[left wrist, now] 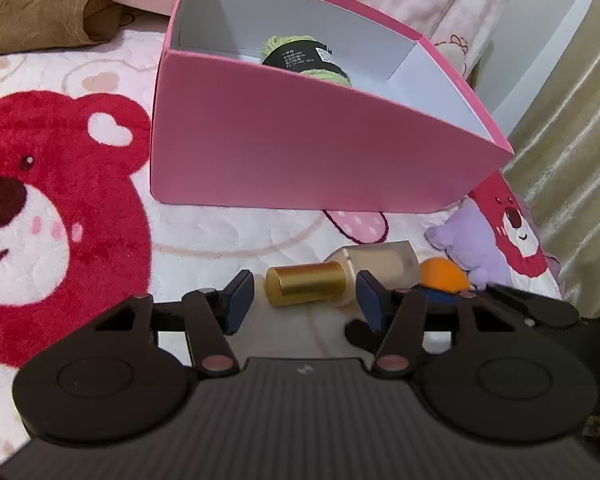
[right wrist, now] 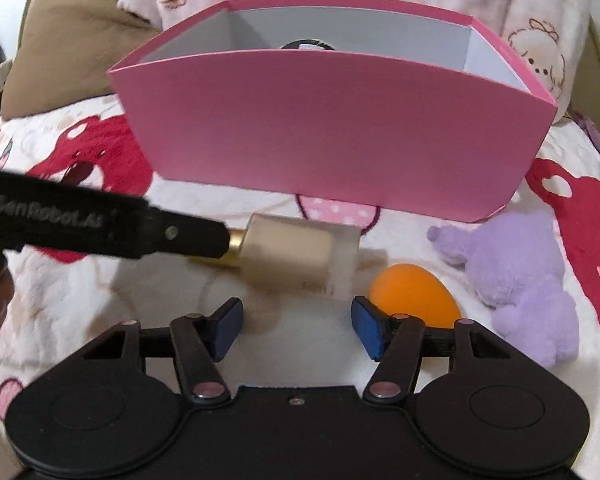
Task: Organize objects
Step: 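Grasp the foundation bottle with the right gripper and lift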
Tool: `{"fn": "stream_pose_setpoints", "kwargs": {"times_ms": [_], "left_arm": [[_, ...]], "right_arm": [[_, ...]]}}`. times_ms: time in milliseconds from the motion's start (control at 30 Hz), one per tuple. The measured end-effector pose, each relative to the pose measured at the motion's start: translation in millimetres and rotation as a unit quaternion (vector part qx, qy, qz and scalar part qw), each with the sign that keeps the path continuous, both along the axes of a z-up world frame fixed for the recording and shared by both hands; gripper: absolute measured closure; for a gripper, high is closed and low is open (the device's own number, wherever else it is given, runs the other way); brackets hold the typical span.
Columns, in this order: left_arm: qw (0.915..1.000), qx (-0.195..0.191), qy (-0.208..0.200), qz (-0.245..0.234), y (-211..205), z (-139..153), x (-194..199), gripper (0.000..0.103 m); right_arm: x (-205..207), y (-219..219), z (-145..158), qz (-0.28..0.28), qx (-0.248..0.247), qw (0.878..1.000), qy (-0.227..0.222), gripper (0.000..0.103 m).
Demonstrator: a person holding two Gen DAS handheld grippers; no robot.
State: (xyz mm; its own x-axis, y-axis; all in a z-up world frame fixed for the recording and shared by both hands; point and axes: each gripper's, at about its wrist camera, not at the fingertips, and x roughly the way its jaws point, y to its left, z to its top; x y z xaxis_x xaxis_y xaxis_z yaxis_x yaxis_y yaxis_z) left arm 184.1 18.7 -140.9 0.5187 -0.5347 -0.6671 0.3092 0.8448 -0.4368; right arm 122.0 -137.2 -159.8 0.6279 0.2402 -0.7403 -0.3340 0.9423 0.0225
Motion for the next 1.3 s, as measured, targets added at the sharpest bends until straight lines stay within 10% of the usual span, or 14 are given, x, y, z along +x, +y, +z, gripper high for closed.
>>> {"fn": "stream_pose_setpoints", "kwargs": {"times_ms": [233, 767, 1300], "left_arm": [[0.9987, -0.05, 0.012, 0.001, 9.2, -8.1, 8.6, 0.051], [0.9964, 0.002, 0.085, 0.001, 25.5, -1.4, -8.1, 0.05], [0.9985, 0.036, 0.041, 0.003, 8.8, 2.6, -11.8, 0.047]], "right_arm": [[-0.6, 8.7, -6.0, 0.024, -0.014, 0.999, -0.033, 0.031], [-22.6, 19.2, 8.5, 0.025, 0.03, 0.999, 0.013, 0.037], [-5.0, 29.0, -4.7, 0.034, 0.001, 0.999, -0.007, 0.032]]}}
